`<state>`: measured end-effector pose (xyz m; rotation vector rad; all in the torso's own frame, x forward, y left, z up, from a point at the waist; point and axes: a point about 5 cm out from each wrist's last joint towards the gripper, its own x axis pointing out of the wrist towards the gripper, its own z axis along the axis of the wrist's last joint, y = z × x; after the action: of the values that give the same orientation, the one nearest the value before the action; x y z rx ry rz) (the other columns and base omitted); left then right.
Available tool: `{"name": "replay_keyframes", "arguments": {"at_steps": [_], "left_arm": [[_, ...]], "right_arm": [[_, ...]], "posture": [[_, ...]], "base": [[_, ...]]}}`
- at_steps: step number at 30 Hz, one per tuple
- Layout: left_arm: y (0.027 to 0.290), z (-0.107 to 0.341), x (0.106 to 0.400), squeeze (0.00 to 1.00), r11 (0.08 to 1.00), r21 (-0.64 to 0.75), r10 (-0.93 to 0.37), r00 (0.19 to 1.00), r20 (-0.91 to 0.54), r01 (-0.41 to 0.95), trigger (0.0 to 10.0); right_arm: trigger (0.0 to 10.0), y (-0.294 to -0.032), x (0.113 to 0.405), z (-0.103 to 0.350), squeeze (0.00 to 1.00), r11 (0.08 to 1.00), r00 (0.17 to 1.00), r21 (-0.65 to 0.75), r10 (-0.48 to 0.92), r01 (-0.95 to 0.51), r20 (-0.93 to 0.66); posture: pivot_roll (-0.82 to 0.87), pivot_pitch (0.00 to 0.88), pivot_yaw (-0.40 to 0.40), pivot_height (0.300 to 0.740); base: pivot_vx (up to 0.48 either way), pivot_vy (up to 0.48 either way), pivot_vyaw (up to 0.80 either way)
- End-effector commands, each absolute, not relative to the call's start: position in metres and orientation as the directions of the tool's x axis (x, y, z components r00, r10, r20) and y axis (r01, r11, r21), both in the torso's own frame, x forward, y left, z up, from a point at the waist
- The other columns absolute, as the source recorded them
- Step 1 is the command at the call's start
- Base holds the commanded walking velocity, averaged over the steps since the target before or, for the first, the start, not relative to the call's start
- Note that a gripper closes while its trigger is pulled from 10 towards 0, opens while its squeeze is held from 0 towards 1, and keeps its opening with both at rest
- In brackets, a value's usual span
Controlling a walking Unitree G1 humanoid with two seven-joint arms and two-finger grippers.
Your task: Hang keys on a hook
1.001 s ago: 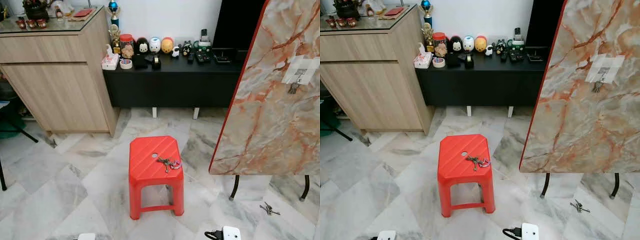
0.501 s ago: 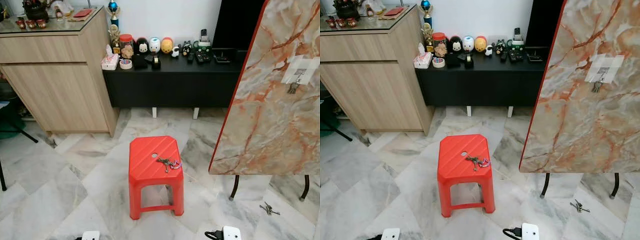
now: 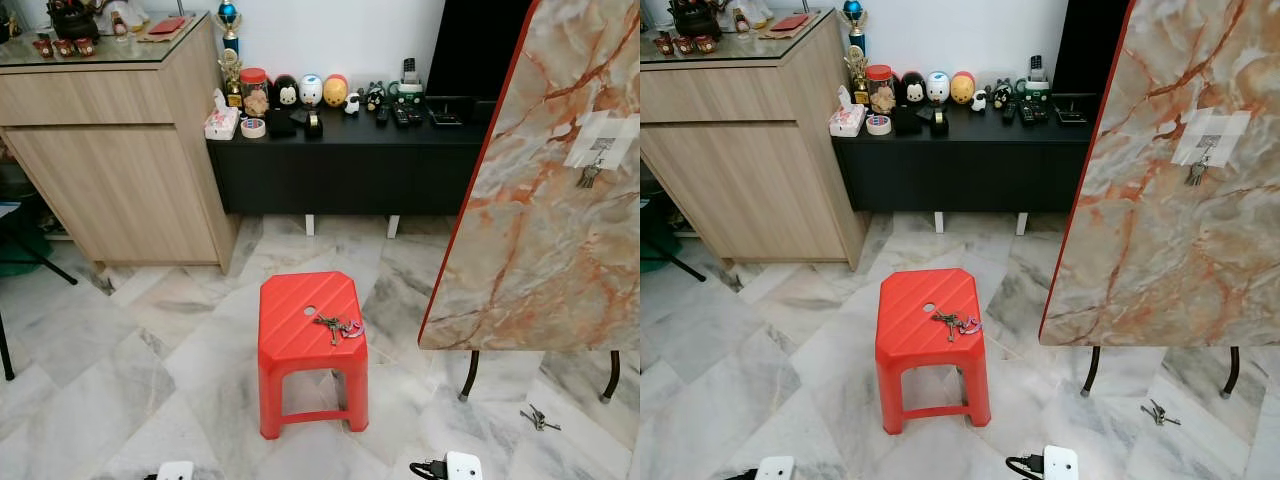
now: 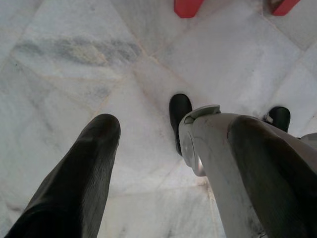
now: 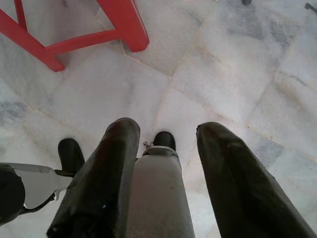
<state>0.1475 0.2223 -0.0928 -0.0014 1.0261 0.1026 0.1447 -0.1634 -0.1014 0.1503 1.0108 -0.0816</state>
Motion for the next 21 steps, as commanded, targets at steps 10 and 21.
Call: {"name": "replay_keyframes", "arguments": {"at_steps": [10, 21], "left_arm": [[0.224, -0.0944, 0.1428, 0.0, 0.994, 0.056, 0.094, 0.499, -0.861, -0.092, 10.0], [0.2195, -0.0952, 0.1437, 0.0, 0.994, 0.06, 0.098, 0.494, -0.864, -0.091, 10.0]], "right_arm": [[10.0, -0.1634, 0.1438, -0.1019, 0.0, 0.988, 0.522, 0.081, 0.001, 0.13, -0.853], [10.0, -0.1625, 0.1455, -0.1011, 0.0, 0.993, 0.531, 0.082, 0.021, 0.09, -0.847]], "posture": [[0.0, 0.0, -0.03, 0.74], [0.0, 0.0, -0.029, 0.74]], "base": [[0.0, 0.0, 0.0], [0.026, 0.0, 0.34]]}}
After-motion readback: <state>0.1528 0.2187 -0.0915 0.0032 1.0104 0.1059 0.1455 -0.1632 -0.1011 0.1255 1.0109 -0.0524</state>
